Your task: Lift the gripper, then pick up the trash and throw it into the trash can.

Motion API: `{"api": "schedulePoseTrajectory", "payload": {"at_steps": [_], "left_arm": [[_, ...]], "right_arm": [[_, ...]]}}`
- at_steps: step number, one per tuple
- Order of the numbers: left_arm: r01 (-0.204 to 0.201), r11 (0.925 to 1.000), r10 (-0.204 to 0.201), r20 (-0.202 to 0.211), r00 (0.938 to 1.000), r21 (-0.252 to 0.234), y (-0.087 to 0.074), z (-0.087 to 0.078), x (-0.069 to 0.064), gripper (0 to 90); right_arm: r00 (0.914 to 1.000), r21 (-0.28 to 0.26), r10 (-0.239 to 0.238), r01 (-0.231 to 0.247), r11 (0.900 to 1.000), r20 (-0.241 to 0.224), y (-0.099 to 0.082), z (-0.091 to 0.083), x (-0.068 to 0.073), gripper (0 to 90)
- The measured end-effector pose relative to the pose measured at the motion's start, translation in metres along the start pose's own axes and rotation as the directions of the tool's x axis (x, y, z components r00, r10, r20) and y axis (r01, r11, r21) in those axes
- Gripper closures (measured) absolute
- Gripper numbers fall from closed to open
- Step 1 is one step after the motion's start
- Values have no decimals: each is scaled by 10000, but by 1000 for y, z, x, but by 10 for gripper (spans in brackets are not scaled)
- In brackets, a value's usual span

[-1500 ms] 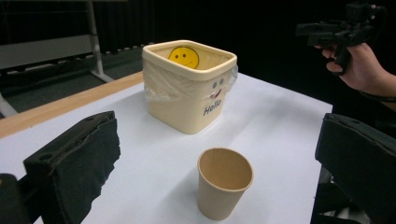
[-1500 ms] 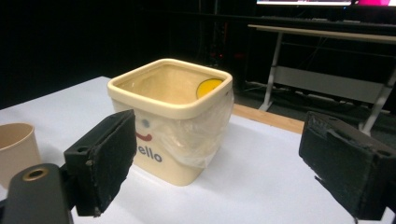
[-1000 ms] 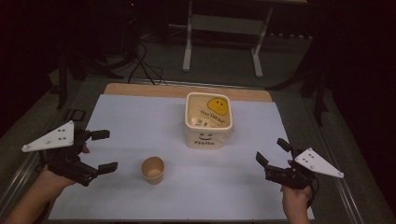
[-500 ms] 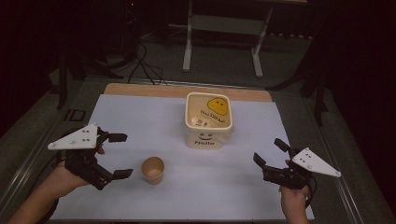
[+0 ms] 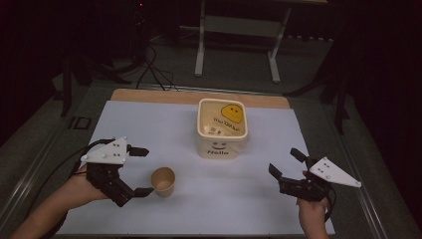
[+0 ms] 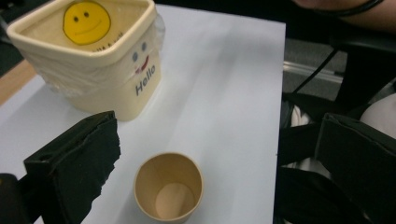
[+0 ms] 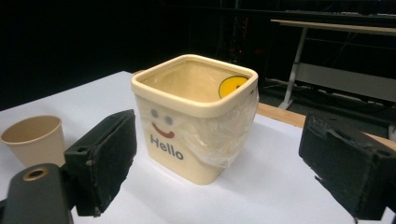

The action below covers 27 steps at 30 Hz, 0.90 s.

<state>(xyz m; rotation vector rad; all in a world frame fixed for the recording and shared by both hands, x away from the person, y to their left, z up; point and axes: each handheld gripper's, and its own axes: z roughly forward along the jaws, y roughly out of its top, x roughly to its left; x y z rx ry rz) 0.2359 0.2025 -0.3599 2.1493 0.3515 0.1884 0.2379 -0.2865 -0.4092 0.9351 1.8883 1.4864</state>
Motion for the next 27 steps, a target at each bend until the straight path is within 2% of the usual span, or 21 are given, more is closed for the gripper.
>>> {"api": "schedulePoseTrajectory", "payload": {"at_steps": [1, 2, 5, 8, 12, 13, 18, 19, 20, 21, 22, 23, 24, 25, 26, 27], "left_arm": [[-99, 9997, 95, 153, 9998, 228, 0, 3, 0, 8], [-142, 9995, 140, 84, 9999, 291, 0, 5, -1, 15], [-279, 9978, 264, 257, 9993, 601, 1, 10, -1, 15], [-350, 9969, 333, 250, 9991, 708, 2, 12, -2, 16], [-554, 9926, 516, 376, 9980, 1079, 4, 17, -3, 21], [-682, 9895, 627, 466, 9969, 1274, 5, 20, -3, 21], [-924, 9848, 853, 534, 9949, 1474, 5, 26, -4, 45], [-1080, 9798, 966, 741, 9926, 1684, 5, 31, -5, 47], [-1080, 9798, 966, 741, 9926, 1684, 5, 31, -5, 55], [-1251, 9724, 1108, 822, 9904, 1970, 5, 36, -6, 63], [-1251, 9724, 1108, 822, 9904, 1970, 5, 36, -6, 63], [-1324, 9667, 1158, 873, 9894, 2188, 4, 41, -6, 76], [-1324, 9667, 1158, 873, 9894, 2188, 4, 41, -6, 78], [-1413, 9570, 1209, 947, 9881, 2533, 3, 46, -6, 79], [-1413, 9570, 1209, 947, 9881, 2533, 3, 46, -6, 84], [-1393, 9513, 1152, 1019, 9881, 2751, 2, 50, -6, 88]], "right_arm": [[10000, 0, 0, 0, 10000, 0, 0, 0, 0, 112], [10000, -8, 25, -25, 10000, -46, 0, 0, 0, 112], [10000, 50, 21, -21, 10000, -79, 0, 1, 0, 112], [9999, 53, 9, -9, 10000, -105, 0, 1, 1, 112], [9999, 58, -9, 9, 10000, -108, 0, 2, 1, 112], [9999, 100, -21, 22, 9999, -156, 0, 2, 1, 112], [9999, 150, -26, 28, 9999, -166, -1, 3, 1, 112], [9998, 148, -15, 18, 9999, -204, -1, 3, 1, 112], [9998, 148, -15, 18, 9999, -204, -1, 3, 1, 112], [9998, 166, -36, 40, 9999, -210, -1, 4, 1, 112], [9998, 166, -36, 40, 9999, -210, -1, 4, 1, 112], [9998, 168, -21, 25, 9999, -218, -1, 4, 2, 112], [9998, 168, -21, 25, 9999, -218, -1, 4, 2, 112], [9997, 181, -68, 72, 9998, -214, -1, 4, 2, 112], [9997, 181, -68, 72, 9998, -214, -1, 4, 2, 112], [9997, 216, -33, 38, 9998, -231, -1, 4, 2, 112]]}}
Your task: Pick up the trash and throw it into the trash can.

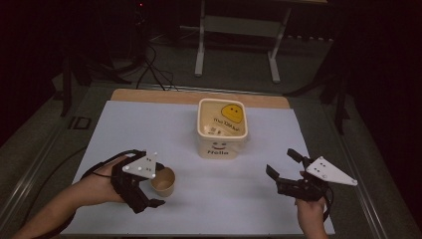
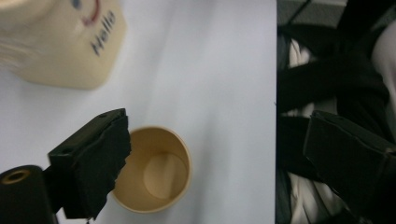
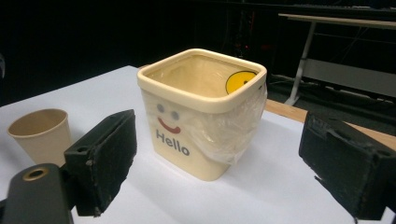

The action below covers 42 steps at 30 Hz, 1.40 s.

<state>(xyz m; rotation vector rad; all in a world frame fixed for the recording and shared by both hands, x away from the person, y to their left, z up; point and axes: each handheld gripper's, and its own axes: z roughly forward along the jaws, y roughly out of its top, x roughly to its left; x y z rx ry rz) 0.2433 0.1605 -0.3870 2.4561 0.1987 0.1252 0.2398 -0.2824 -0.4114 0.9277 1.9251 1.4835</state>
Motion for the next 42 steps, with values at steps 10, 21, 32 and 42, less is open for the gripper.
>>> {"api": "schedulePoseTrajectory", "payload": {"at_steps": [10, 21, 32, 42], "left_arm": [[47, 9973, -39, -110, 9999, 732, -8, 17, 4, 214], [281, 9892, -264, -138, 9996, 1441, -16, 31, 11, 447], [226, 9724, -222, -43, 9997, 2323, -20, 58, 17, 626], [38, 9578, 0, -132, 9999, 2875, -22, 71, 19, 784]], "right_arm": [[10000, 52, 9, -9, 10000, -28, 0, 0, 0, 112], [10000, 109, -19, 19, 9999, -41, -1, 2, 0, 112], [10000, 187, -73, 75, 9998, -60, -2, 3, -1, 112], [10000, 160, -72, 73, 9998, -60, -2, 3, -1, 112]]}}
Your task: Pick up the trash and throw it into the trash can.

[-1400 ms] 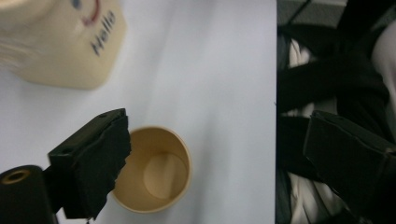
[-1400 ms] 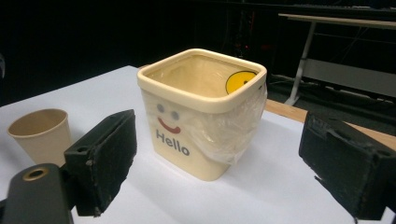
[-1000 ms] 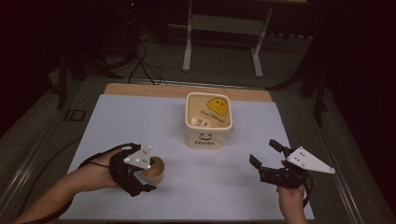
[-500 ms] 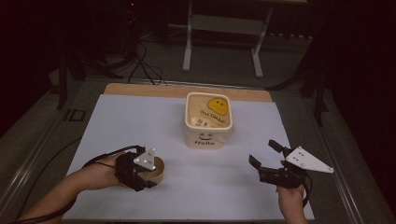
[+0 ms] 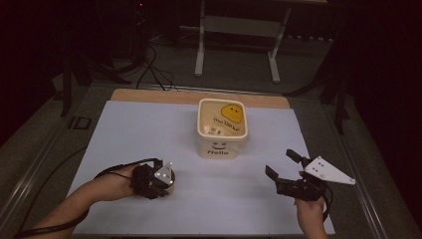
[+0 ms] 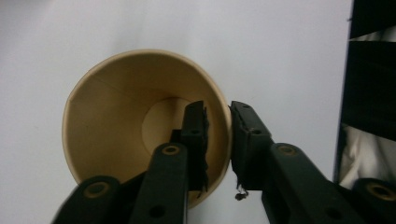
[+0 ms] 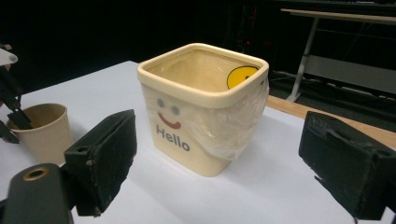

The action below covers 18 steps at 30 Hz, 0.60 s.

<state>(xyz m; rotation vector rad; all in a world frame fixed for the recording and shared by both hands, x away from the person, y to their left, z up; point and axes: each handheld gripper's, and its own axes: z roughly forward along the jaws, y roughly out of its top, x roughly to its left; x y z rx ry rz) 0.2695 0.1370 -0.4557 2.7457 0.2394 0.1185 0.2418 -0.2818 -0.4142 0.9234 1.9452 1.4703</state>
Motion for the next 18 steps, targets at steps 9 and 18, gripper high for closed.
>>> {"api": "schedulePoseTrajectory", "payload": {"at_steps": [9, 18], "left_arm": [[-20, 10000, 20, -7, 10000, 31, -2, 0, 2, 873], [-453, 9982, 462, 236, 9987, -386, -6, -12, 6, 888]], "right_arm": [[10000, -7, 4, -4, 10000, 24, 0, 0, 0, 112], [10000, 6, 54, -54, 10000, 48, 0, 0, 0, 112]]}}
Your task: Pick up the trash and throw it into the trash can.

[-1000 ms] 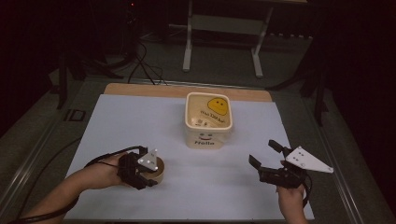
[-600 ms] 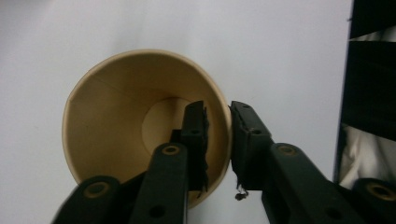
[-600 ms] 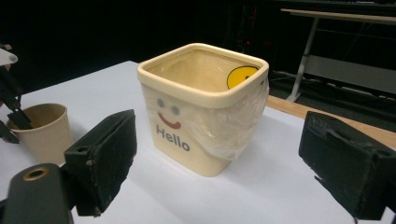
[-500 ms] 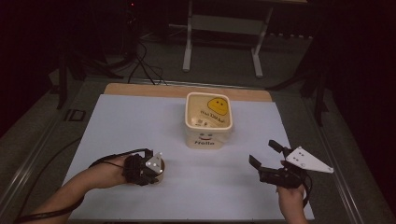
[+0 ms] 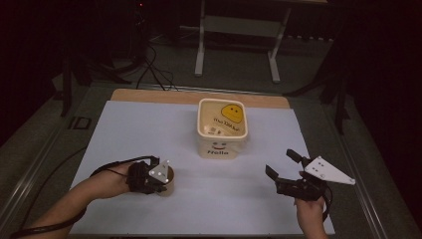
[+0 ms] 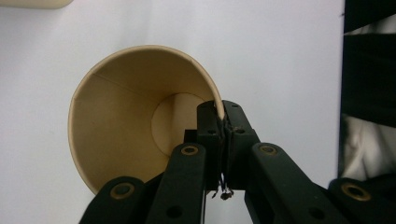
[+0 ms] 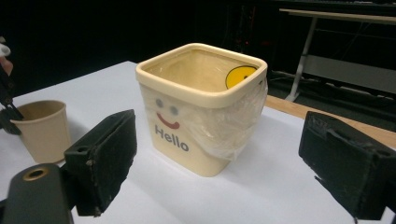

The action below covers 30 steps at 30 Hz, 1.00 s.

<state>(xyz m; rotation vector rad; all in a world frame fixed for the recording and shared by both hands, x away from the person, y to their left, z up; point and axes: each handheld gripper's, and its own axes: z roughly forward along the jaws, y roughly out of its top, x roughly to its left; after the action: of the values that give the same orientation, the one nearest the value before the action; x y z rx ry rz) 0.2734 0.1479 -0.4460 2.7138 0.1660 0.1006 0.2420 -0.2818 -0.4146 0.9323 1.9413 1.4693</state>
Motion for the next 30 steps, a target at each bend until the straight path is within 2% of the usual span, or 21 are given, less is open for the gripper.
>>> {"api": "schedulePoseTrajectory", "payload": {"at_steps": [2, 3, 5, 6, 8, 14, 19, 24, 28, 30], "left_arm": [[-51, 10000, 51, -2, 10000, -28, 0, -3, 0, 888], [-1, 10000, 3, 244, 9997, -93, 2, -9, 0, 888], [-11, 9999, 15, 272, 9996, -162, 2, -12, 0, 888], [-80, 9997, 91, 477, 9988, -224, 4, -17, 0, 889], [-99, 9998, 110, 563, 9984, -192, 6, -22, 0, 889], [-80, 9986, 111, 591, 9982, -526, 15, -39, 2, 889], [-40, 9982, 73, 552, 9984, -599, 24, -50, 3, 890], [-186, 9978, 228, 651, 9976, -638, 38, -68, 5, 890], [-326, 9961, 375, 593, 9975, -815, 46, -78, 6, 890], [-402, 9966, 447, 610, 9971, -720, 50, -80, 7, 890]], "right_arm": [[10000, -16, -10, 10, 10000, -14, 0, 0, 0, 112], [10000, -15, -31, 31, 10000, -20, 0, 0, 0, 112], [10000, -11, -8, 8, 10000, -46, 0, 0, 0, 112], [10000, -23, -41, 41, 10000, -36, 0, 0, 0, 112], [10000, -10, 2, -3, 10000, -26, 0, 0, 0, 112], [10000, -20, 42, -42, 10000, -21, 0, 0, -1, 113], [10000, -8, 47, -47, 10000, -48, 0, 0, 0, 113], [10000, -15, 45, -45, 10000, -70, 0, 1, 0, 113], [9999, -27, 71, -71, 10000, -79, 0, 1, -1, 113], [9999, -20, 74, -74, 10000, -93, 0, 1, -1, 113]]}}
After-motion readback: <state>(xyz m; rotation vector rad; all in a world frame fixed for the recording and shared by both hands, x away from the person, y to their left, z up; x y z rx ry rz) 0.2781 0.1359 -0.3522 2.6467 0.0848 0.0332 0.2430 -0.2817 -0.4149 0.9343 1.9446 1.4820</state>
